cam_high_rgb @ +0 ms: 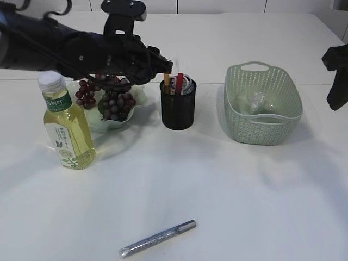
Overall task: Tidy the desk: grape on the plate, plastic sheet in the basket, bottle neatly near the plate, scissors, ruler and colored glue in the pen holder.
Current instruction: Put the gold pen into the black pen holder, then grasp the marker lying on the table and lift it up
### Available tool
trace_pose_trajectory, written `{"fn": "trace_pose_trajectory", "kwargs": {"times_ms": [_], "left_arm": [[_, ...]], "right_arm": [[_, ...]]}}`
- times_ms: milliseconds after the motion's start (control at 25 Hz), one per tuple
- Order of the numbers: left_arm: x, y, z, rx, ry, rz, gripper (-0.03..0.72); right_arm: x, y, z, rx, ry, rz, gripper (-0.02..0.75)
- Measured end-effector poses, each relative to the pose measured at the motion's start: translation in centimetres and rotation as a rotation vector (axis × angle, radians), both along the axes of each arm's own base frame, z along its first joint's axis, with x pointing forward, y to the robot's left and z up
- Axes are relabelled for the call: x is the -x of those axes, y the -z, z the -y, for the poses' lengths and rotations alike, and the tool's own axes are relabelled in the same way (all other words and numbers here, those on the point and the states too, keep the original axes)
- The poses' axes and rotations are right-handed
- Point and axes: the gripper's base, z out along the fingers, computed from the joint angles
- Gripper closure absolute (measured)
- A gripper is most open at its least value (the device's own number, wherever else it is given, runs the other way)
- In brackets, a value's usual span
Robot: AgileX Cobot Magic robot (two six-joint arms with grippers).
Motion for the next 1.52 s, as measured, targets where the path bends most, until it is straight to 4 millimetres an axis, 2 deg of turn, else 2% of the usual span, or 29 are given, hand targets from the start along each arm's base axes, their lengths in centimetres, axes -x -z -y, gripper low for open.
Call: {"fn": "trace_pose_trajectory", "kwargs": {"times_ms": [160, 320, 640, 800, 1000, 1240, 1520], "left_arm": [[2.0, -2.3, -0.5, -0.096, 0.004, -0.102, 0.408], [4.9, -3.8, 0.2, -0.223, 0.065, -0.191, 0.412], [11.4, -2.8, 2.9, -0.5, 0.226, -0.468, 0.423], [13.7, -2.5, 4.1, -0.546, 0.332, -0.55, 0.423], [15.1, -1.9, 4.3, -0.591, 0.462, -0.66, 0.427], [15.7, -0.3, 5.0, -0.585, 0.567, -0.757, 0.43], [15.0, 3.5, 6.0, -0.621, 0.595, -0.809, 0.432]], "right_arm": [[0.0, 0.0, 0.0, 0.0, 0.0, 0.0, 0.433], [0.0, 0.0, 0.0, 0.0, 0.0, 0.0, 0.433], [0.0, 0.0, 0.0, 0.0, 0.0, 0.0, 0.433], [0.0, 0.0, 0.0, -0.002, 0.0, 0.0, 0.433], [0.0, 0.0, 0.0, -0.002, 0.0, 0.0, 0.433], [0.0, 0.0, 0.0, -0.002, 0.0, 0.0, 0.433], [0.0, 0.0, 0.0, -0.003, 0.0, 0.0, 0.433]]}}
